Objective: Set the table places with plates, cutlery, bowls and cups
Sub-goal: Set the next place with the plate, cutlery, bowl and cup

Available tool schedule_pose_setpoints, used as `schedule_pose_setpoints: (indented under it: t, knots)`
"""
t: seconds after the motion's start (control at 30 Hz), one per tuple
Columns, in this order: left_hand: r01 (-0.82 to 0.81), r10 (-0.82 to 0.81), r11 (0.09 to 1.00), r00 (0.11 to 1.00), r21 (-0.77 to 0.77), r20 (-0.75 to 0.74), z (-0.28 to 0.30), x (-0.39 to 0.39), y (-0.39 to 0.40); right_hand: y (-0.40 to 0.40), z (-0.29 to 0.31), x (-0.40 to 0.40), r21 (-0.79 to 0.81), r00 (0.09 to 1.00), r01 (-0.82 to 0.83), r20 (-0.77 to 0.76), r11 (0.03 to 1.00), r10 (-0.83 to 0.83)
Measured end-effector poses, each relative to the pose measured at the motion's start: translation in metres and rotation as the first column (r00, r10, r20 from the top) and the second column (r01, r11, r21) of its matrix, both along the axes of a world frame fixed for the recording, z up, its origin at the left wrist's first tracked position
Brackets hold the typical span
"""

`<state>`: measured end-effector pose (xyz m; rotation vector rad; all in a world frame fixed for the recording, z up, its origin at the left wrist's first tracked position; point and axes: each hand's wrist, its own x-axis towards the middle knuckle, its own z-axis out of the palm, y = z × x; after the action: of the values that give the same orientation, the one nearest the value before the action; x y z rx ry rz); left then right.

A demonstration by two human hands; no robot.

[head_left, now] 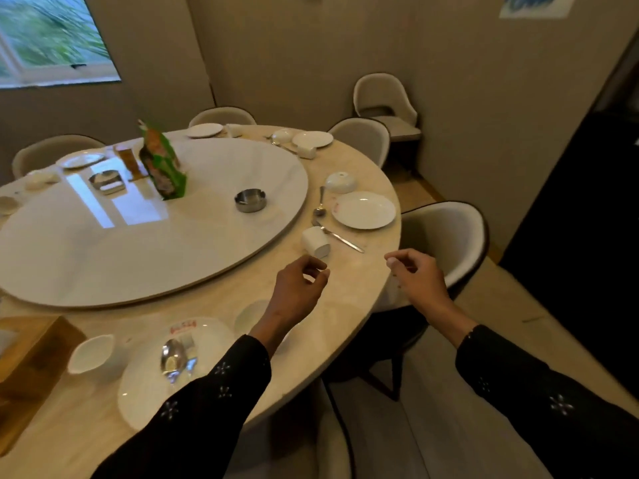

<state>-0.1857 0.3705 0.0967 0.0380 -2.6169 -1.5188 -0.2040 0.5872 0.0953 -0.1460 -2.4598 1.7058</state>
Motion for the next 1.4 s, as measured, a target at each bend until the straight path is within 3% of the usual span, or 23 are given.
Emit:
schedule_pose_setpoints:
  t: [0.37, 0.53, 0.8, 1.03, 1.4]
  knots:
    - [-0.021, 0.018, 0.999, 0.995, 0.026, 0.094, -0.039, -0.054, 0.131, 0.122, -0.032, -0.048, 0.028, 0.998, -0.053, 0.024, 0.998, 0.052]
    - [-0.020, 0.016, 1.000, 0.986, 0.022, 0.168, -0.055, -0.074, 0.151, 0.142, -0.046, -0.075, 0.018, 0.994, -0.093, 0.068, 0.996, 0.091]
    - [-0.187, 0.179, 0.981, 0.973, 0.043, 0.145, -0.063, -0.144, 0.159, 0.139, -0.058, -0.160, 0.042, 0.968, -0.241, 0.085, 0.970, 0.237]
    - [-0.345, 0.336, 0.937, 0.934, 0.062, 0.117, -0.073, -0.212, 0.154, 0.107, -0.062, -0.262, 0.176, 0.877, -0.480, 0.114, 0.860, 0.467]
    - [-0.606, 0.596, 0.795, 0.786, 0.015, 0.163, -0.079, -0.254, 0.141, 0.047, -0.062, -0.363, 0.190, 0.650, -0.758, 0.129, 0.624, 0.749]
